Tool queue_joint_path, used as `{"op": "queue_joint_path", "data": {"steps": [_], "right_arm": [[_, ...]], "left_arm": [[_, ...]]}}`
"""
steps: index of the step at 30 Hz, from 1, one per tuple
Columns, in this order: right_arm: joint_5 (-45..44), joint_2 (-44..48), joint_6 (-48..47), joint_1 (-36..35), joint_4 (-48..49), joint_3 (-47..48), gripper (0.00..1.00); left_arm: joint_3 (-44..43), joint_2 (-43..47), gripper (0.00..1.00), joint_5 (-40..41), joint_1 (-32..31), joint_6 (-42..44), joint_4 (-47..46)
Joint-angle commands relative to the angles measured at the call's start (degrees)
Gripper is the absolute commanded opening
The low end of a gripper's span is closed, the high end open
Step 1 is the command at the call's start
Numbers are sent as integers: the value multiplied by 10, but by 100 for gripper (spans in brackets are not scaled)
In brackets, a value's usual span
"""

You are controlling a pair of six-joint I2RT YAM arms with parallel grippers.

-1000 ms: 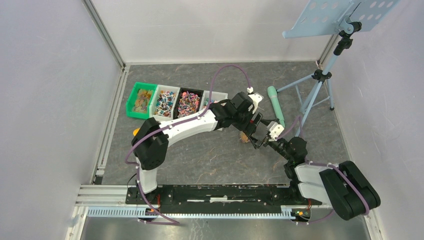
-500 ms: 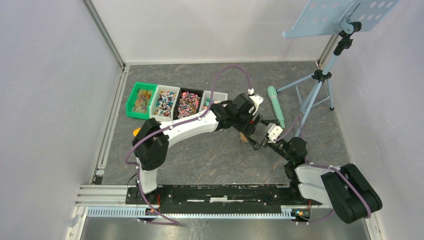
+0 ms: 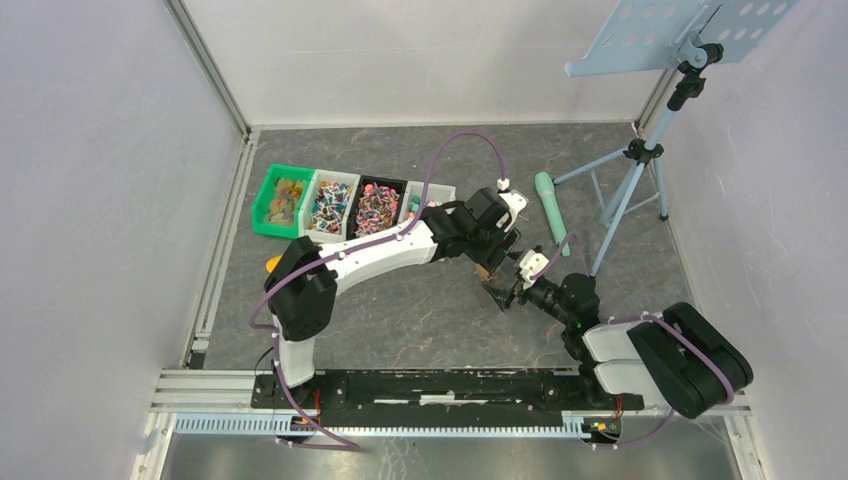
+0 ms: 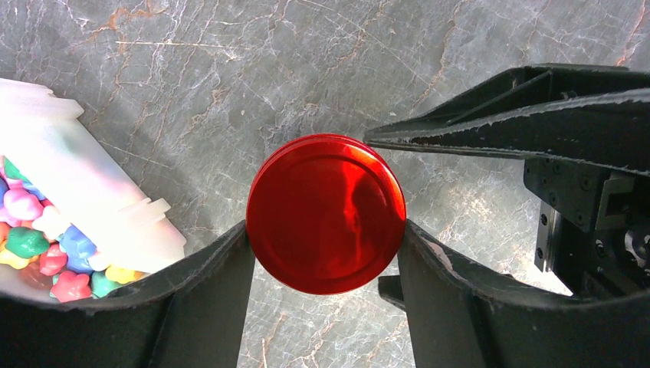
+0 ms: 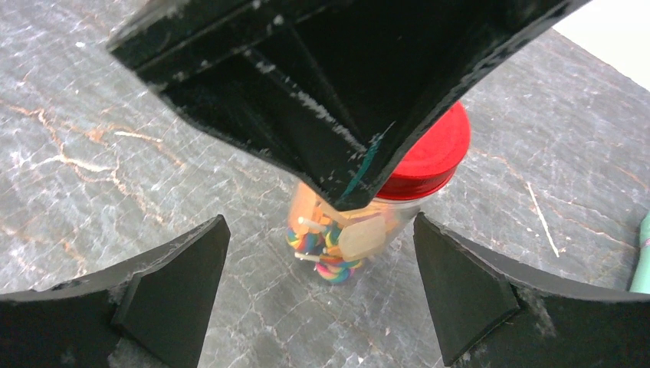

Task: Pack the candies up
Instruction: Screw the bottle lid onto the packing bottle.

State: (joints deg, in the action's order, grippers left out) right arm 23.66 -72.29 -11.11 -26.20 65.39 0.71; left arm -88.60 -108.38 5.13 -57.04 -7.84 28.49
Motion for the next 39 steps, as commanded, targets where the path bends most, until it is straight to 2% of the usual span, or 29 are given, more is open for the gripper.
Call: {"op": "queue_joint_path", "data": {"steps": [1, 10, 14, 19, 23, 24, 31, 39], "right_arm": [[-37, -48, 13, -7, 164, -22, 96], [-30, -120, -25, -7, 212, 11, 93], [-20, -161, -6, -8, 266, 22, 89], [-2, -196, 32, -10, 310, 31, 84], [-2, -210, 47, -10, 346, 26, 79], [-2, -210, 49, -11, 346, 27, 78], [-1, -216, 56, -11, 352, 31, 75], [23, -243, 69, -14, 426, 16, 68]], "left_arm": [[7, 21, 70, 5, 0, 8, 20], [1, 20, 69, 11, -1, -14, 40], [-1, 16, 69, 6, -1, -26, 40], [-6, 24, 83, -5, -1, -38, 44], [-17, 32, 89, -2, 0, -41, 44], [-22, 32, 99, -2, 0, -41, 43], [-37, 44, 100, 3, 0, -29, 47], [-44, 71, 100, -16, 1, -25, 75]]}}
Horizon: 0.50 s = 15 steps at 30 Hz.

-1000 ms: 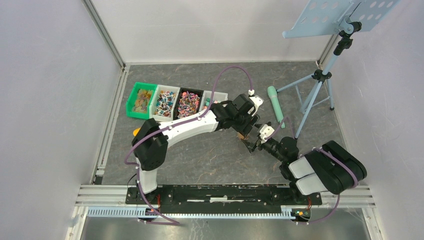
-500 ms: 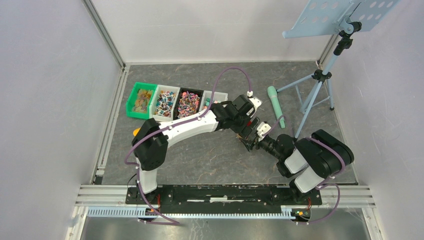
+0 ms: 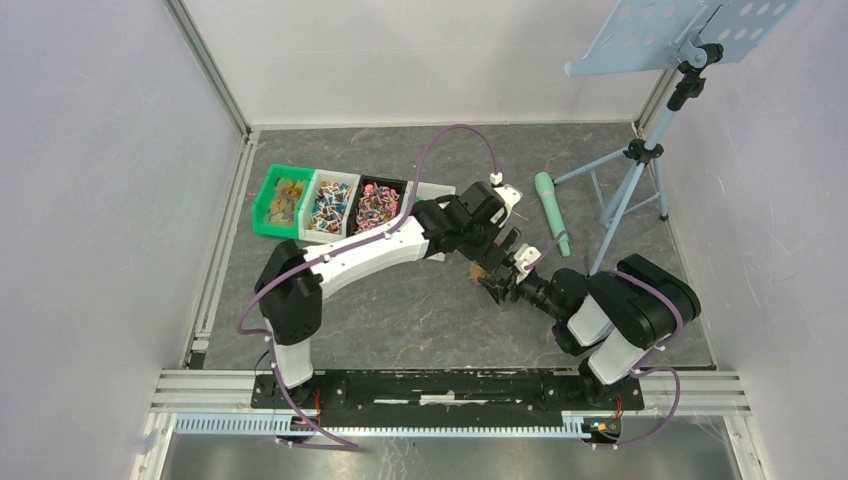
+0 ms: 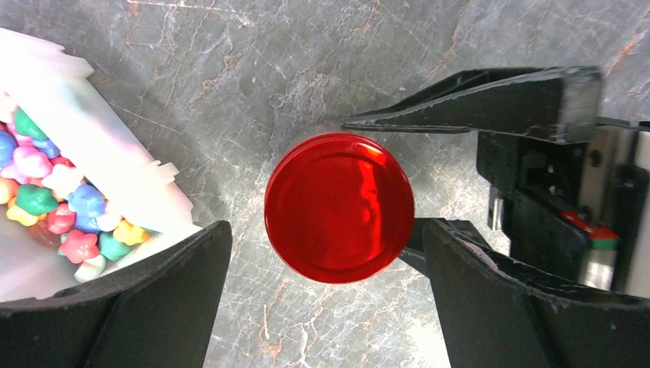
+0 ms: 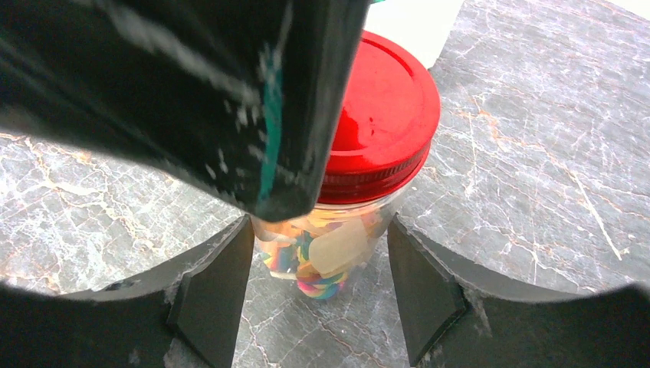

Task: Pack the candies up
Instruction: Screw the bottle lid onto the packing bottle.

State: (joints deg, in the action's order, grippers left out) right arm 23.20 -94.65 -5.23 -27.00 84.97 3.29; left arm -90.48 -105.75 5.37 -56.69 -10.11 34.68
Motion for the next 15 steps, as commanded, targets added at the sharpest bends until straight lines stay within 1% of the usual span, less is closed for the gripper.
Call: {"op": "queue_joint_path", "data": {"steps": [1, 3, 6, 8, 12, 15], "right_arm": [[30, -25, 10, -7, 241, -13, 68], [31, -38, 6, -12, 271, -21, 67], [31, -43, -1, -19, 272, -25, 67], [33, -42, -9, -25, 272, -29, 67], [33, -47, -11, -31, 271, -25, 67], [12, -47, -12, -30, 271, -24, 78]], "left_arm": [[-26, 47, 100, -24, -2, -3, 17], [-33, 45, 100, -58, 2, -2, 31], [-36, 50, 99, -109, 11, -3, 50], [-26, 62, 98, -108, 11, 3, 53], [-10, 72, 97, -68, 16, 27, 61], [-5, 70, 94, -55, 30, 33, 60]]}}
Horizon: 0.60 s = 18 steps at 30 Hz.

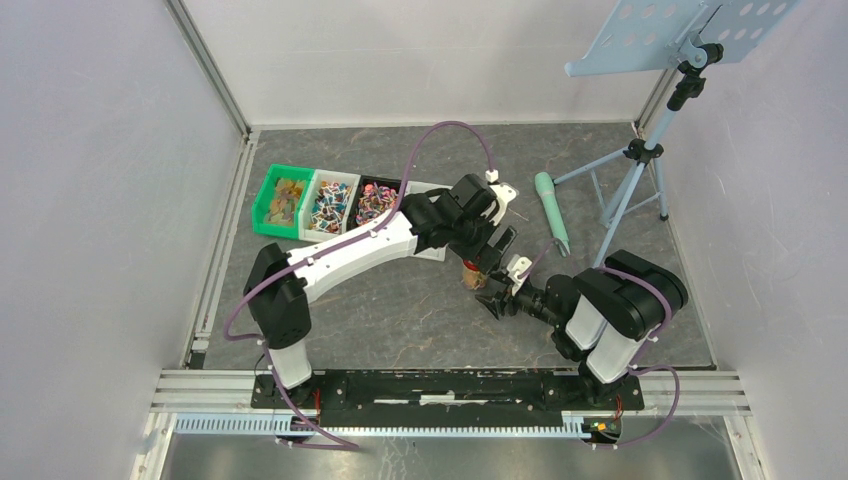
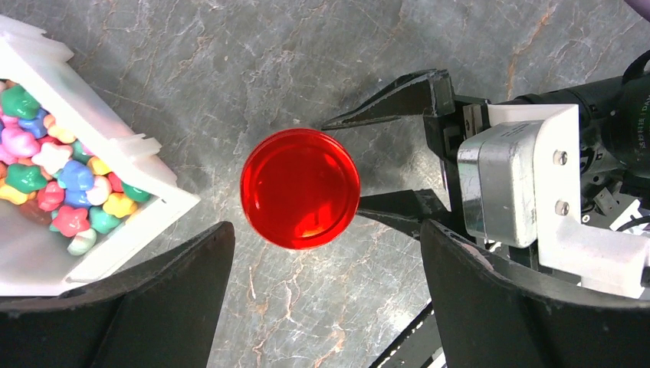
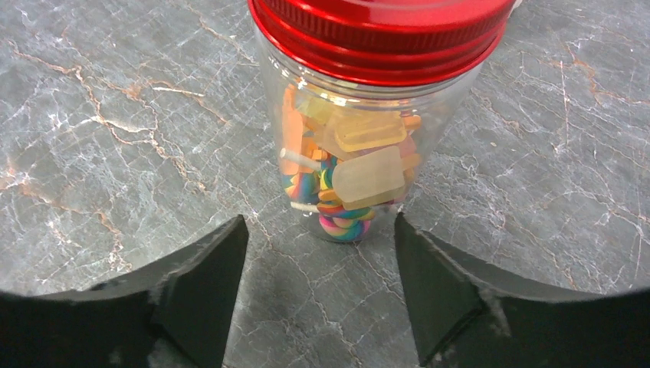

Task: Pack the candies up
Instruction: Screw the bottle lid onto the packing bottle.

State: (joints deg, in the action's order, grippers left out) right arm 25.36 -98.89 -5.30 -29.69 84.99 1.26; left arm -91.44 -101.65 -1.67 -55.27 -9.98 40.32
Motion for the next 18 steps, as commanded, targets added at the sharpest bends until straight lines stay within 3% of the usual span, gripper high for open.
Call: {"op": "queue_joint_path", "data": {"steps": [1, 7, 18], "right_arm": [[-17, -4, -11, -3, 271, -3, 80], [-21, -1, 16, -5, 271, 10, 87], [-67, 3, 23, -13, 266, 44, 89]], "left_arm": [[6, 27, 93, 15, 22, 33, 1], [-14, 7, 89, 1, 29, 59, 0], [-32, -41, 86, -28, 29, 74, -1]]}}
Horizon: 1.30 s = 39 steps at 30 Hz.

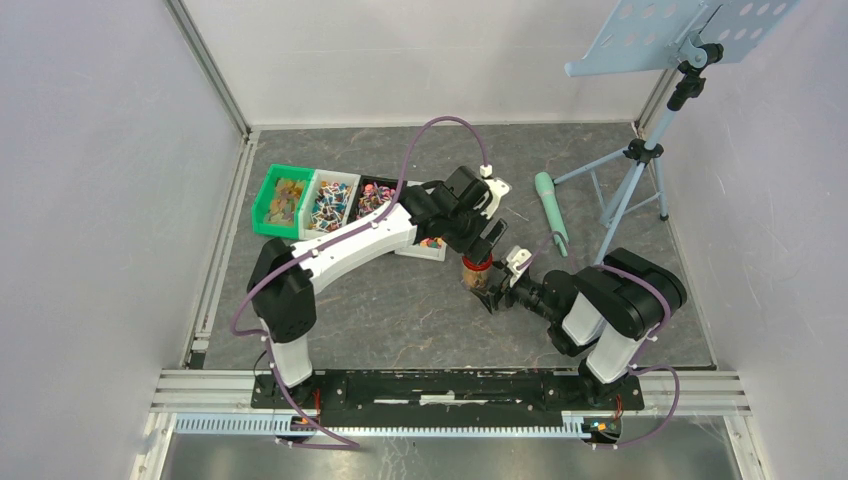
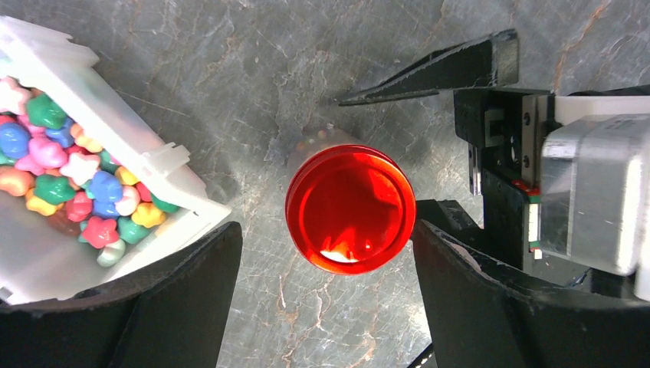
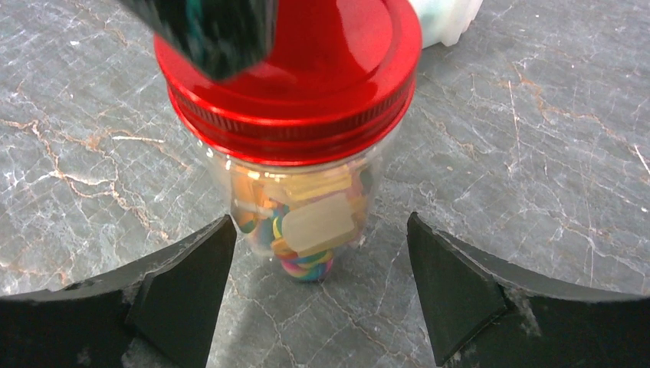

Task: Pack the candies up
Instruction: Screw the bottle lid onto the packing bottle.

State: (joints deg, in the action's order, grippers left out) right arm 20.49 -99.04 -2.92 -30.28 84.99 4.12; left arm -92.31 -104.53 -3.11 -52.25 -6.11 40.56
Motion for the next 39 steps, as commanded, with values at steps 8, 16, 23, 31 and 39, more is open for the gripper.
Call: {"op": "queue_joint_path", "data": {"steps": [8, 16, 23, 31, 39], "right_arm": [[-12, -14, -7, -14, 271, 37, 83], [-13, -19, -10, -15, 271, 45, 74], [24, -25, -14, -15, 271, 52, 66], [59, -34, -23, -31, 271, 65, 62], [77, -48, -27, -78, 271, 77, 61]], "left_arm": [[-20, -27, 82, -13, -3, 43, -6], [-12, -16, 89, 0, -6, 46, -15], [-22, 7, 95, -20, -2, 20, -19], [-7, 59, 93, -49, 23, -1, -13], [60, 133, 89, -93, 49, -1, 2]]}}
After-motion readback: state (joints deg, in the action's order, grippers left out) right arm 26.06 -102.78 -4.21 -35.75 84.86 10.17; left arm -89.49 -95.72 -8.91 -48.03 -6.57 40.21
